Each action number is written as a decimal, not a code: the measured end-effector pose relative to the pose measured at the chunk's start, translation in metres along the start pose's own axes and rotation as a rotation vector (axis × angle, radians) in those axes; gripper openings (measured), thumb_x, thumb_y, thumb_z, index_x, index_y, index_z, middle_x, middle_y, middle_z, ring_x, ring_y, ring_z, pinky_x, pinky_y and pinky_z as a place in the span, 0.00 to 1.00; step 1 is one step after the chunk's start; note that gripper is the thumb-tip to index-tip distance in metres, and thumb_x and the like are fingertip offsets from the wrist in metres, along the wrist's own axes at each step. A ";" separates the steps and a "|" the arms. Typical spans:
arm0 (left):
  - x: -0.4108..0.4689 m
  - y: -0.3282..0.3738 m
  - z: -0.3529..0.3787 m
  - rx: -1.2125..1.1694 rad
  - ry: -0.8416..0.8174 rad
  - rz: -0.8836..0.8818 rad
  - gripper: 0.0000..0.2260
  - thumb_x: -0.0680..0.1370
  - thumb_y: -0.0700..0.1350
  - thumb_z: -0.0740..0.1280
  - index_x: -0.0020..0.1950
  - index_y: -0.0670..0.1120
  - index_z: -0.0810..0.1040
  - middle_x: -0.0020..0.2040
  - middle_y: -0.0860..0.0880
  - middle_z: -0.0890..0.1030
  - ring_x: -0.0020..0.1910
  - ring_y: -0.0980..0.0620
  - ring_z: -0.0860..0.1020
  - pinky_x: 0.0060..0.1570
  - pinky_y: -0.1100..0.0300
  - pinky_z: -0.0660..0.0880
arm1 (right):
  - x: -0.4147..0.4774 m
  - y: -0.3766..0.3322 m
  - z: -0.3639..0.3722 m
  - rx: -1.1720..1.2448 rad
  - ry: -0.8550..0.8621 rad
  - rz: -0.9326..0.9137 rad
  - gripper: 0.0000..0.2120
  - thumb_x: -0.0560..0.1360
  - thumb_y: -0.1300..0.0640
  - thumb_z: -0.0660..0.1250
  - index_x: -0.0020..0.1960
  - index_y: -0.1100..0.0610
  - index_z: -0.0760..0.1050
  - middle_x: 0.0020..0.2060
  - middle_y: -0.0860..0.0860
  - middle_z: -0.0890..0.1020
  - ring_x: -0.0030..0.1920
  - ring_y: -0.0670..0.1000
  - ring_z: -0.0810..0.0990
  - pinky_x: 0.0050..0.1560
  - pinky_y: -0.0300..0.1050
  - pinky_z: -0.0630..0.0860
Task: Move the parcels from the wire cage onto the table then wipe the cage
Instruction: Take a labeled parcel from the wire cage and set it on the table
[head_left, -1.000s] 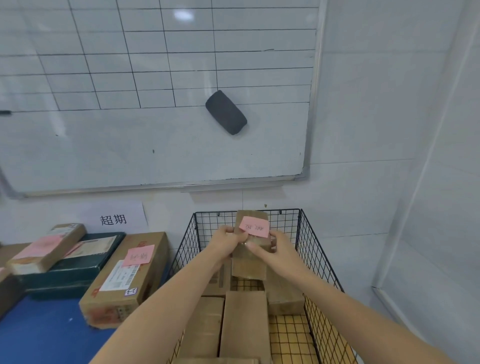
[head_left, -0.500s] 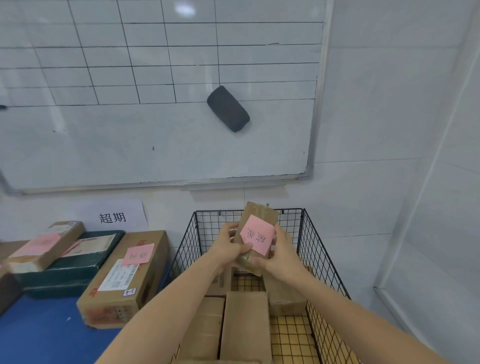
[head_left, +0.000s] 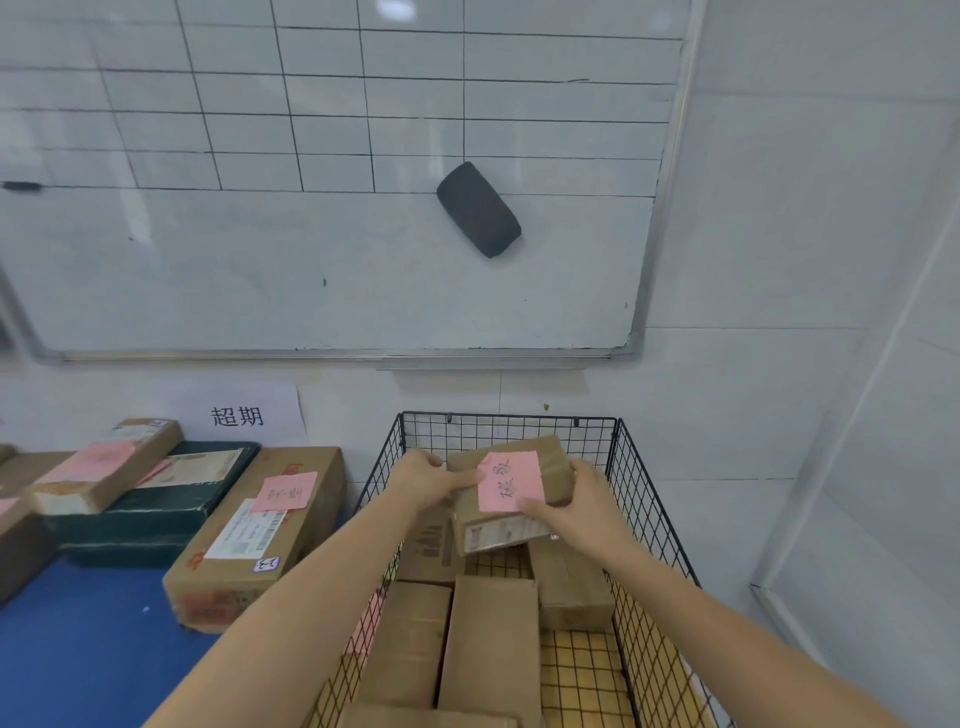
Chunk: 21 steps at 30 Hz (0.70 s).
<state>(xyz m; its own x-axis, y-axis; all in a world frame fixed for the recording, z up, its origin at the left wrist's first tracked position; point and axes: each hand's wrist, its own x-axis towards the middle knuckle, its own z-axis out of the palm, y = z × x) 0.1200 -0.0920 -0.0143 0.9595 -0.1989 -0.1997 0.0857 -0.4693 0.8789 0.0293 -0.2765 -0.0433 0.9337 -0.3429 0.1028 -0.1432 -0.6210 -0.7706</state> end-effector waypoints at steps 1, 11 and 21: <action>0.000 0.000 0.000 0.003 0.030 -0.016 0.20 0.69 0.52 0.76 0.50 0.43 0.72 0.49 0.48 0.78 0.50 0.50 0.77 0.46 0.59 0.75 | -0.002 -0.001 0.002 -0.008 -0.005 0.000 0.39 0.62 0.38 0.75 0.65 0.54 0.66 0.59 0.48 0.73 0.57 0.47 0.75 0.54 0.45 0.78; -0.002 -0.007 0.008 -0.353 -0.135 -0.046 0.37 0.71 0.35 0.72 0.75 0.53 0.60 0.63 0.45 0.75 0.57 0.44 0.77 0.53 0.43 0.77 | -0.001 -0.001 0.008 -0.001 0.022 0.041 0.24 0.69 0.56 0.75 0.56 0.57 0.63 0.48 0.47 0.75 0.45 0.45 0.79 0.41 0.44 0.81; 0.010 -0.005 -0.004 -0.187 0.120 -0.008 0.19 0.73 0.44 0.73 0.58 0.44 0.69 0.55 0.45 0.77 0.50 0.47 0.80 0.52 0.49 0.79 | 0.001 -0.003 0.004 -0.041 -0.029 0.003 0.22 0.67 0.50 0.77 0.54 0.53 0.69 0.56 0.49 0.72 0.46 0.41 0.73 0.34 0.30 0.69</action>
<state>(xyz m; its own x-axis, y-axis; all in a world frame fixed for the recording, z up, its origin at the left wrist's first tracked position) 0.1298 -0.0882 -0.0194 0.9827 -0.0863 -0.1639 0.1311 -0.3009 0.9446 0.0320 -0.2723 -0.0434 0.9424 -0.3243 0.0819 -0.1584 -0.6485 -0.7446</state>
